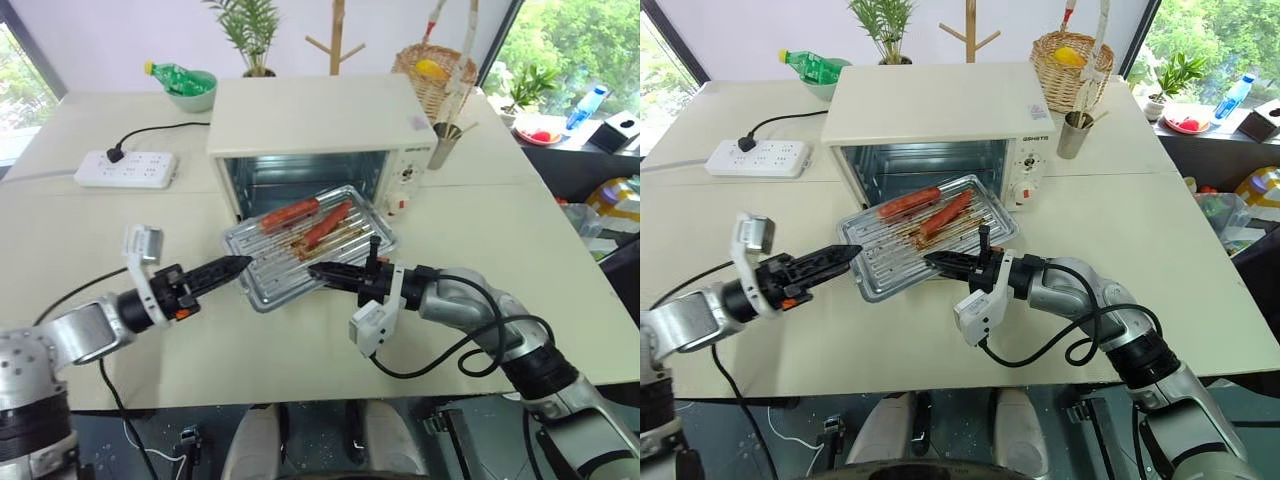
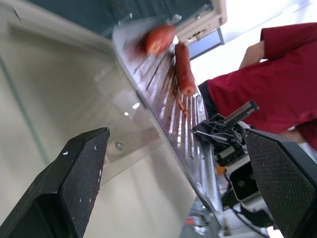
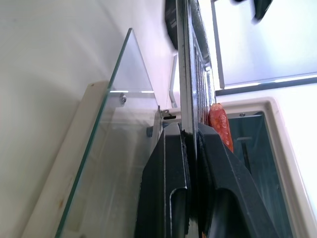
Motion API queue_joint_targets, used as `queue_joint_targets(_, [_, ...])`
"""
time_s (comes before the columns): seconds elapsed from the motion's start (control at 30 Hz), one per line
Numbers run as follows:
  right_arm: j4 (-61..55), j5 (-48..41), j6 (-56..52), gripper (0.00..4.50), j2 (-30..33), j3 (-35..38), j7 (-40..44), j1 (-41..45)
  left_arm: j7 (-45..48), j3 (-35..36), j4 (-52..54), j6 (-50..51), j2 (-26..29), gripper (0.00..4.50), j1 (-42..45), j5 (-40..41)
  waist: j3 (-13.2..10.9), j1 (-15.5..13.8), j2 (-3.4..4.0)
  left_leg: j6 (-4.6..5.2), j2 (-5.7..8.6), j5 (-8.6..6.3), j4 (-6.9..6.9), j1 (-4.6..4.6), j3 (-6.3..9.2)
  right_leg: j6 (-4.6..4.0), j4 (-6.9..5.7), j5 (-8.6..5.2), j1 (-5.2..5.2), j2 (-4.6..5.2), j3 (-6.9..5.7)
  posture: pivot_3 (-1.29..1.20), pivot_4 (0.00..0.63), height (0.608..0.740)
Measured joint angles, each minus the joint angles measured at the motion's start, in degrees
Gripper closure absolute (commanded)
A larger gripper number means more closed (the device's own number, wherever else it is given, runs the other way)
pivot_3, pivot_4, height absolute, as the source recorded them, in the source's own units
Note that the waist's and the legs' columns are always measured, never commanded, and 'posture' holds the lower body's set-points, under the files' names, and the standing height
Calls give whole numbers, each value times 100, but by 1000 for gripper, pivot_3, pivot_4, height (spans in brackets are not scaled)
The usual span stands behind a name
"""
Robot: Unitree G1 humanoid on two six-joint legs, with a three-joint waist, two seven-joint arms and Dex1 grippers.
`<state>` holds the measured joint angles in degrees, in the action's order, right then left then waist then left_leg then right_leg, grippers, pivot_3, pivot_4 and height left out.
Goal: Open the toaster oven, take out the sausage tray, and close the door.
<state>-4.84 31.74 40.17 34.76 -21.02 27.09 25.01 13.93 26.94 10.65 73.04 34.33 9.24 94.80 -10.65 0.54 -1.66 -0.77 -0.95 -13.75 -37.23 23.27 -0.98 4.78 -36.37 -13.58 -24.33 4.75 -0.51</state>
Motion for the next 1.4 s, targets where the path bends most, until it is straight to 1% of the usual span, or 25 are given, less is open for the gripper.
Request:
queue_joint_targets(0.23, [-1,-102,-95,4451,-24,-4,154,27,-794,-661,-565,-584,-358,0,498,543,0,8,-1,-1,8,0,0,-2,-10,1,0,1,0,-7,-1,0,150,740])
queue_joint_targets(0.57, [-121,-108,-199,4451,-46,1,215,15,-1377,-1216,-720,-968,-426,0,546,1220,0,7,-1,-1,8,0,0,-2,-14,1,0,1,0,-8,-1,0,150,740])
queue_joint_targets(0.6, [-121,-108,-217,4485,-46,1,216,8,-1421,-1241,-722,-995,-425,254,546,1236,0,5,-1,0,8,0,0,-2,-15,1,1,1,0,-8,-1,0,150,740])
queue_joint_targets(0.67, [-121,-108,-231,4500,-46,7,216,-14,-1494,-1283,-724,-1033,-421,899,545,1334,0,5,-1,-1,8,0,0,-2,-17,1,1,1,0,-8,-1,0,150,740])
queue_joint_targets(0.9, [-155,-111,-224,4500,-46,26,188,-36,-1553,-1429,-769,-1127,-280,4475,533,1603,0,7,0,-1,9,0,0,-2,-20,1,1,0,0,-9,-1,0,150,740])
queue_joint_targets(0.97, [-165,-64,-199,4500,-40,26,182,-48,-1540,-1450,-829,-1129,-293,4475,529,1729,1,4,-1,-1,8,1,0,-2,-21,1,1,0,0,-10,-1,0,150,740])
queue_joint_targets(1.27, [-178,-43,-208,4500,-26,26,207,-48,-1549,-1420,-1111,-957,-384,4475,622,1773,1,7,-1,-1,10,1,0,-2,-23,1,2,0,0,-11,-1,0,150,740])
queue_joint_targets(1.37, [-179,-143,-253,3381,0,26,300,-52,-1579,-1402,-1209,-931,-480,4500,636,1772,1,5,-1,-1,10,1,0,-2,-23,1,2,0,1,-11,-1,0,150,740])
queue_joint_targets(1.4, [-186,-196,-278,2844,6,30,328,-52,-1614,-1380,-1252,-928,-519,4500,646,1771,1,5,-1,0,10,1,0,-2,-23,1,2,0,1,-11,-1,0,150,740])
